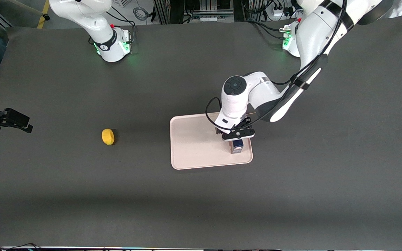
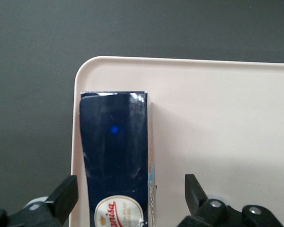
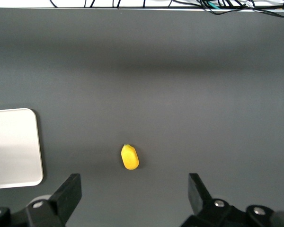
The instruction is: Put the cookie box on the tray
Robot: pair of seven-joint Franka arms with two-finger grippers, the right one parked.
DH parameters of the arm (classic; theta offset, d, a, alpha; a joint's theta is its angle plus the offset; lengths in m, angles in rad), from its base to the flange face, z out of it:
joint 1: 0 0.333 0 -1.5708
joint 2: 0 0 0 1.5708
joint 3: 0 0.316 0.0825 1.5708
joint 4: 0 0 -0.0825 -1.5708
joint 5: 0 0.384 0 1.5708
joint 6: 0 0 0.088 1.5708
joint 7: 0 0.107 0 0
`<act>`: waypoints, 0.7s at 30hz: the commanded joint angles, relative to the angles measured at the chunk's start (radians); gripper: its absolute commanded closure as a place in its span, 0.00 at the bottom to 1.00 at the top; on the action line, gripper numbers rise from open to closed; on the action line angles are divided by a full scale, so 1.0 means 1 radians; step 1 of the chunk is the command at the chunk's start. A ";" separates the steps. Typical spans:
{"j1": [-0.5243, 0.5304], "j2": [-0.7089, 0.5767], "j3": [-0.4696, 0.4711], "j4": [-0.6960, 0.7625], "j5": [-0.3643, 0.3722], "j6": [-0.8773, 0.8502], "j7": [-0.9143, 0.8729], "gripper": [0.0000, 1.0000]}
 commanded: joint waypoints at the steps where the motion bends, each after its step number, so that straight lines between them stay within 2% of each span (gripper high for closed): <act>1: 0.007 -0.002 -0.003 0.008 0.022 0.007 -0.011 0.00; 6: 0.021 -0.039 -0.003 0.018 0.019 -0.011 0.040 0.00; 11: 0.036 -0.093 -0.004 0.021 -0.024 -0.017 0.107 0.00; 17: 0.039 -0.197 -0.001 0.028 -0.148 -0.077 0.238 0.00; 21: 0.065 -0.298 0.014 0.041 -0.310 -0.135 0.429 0.00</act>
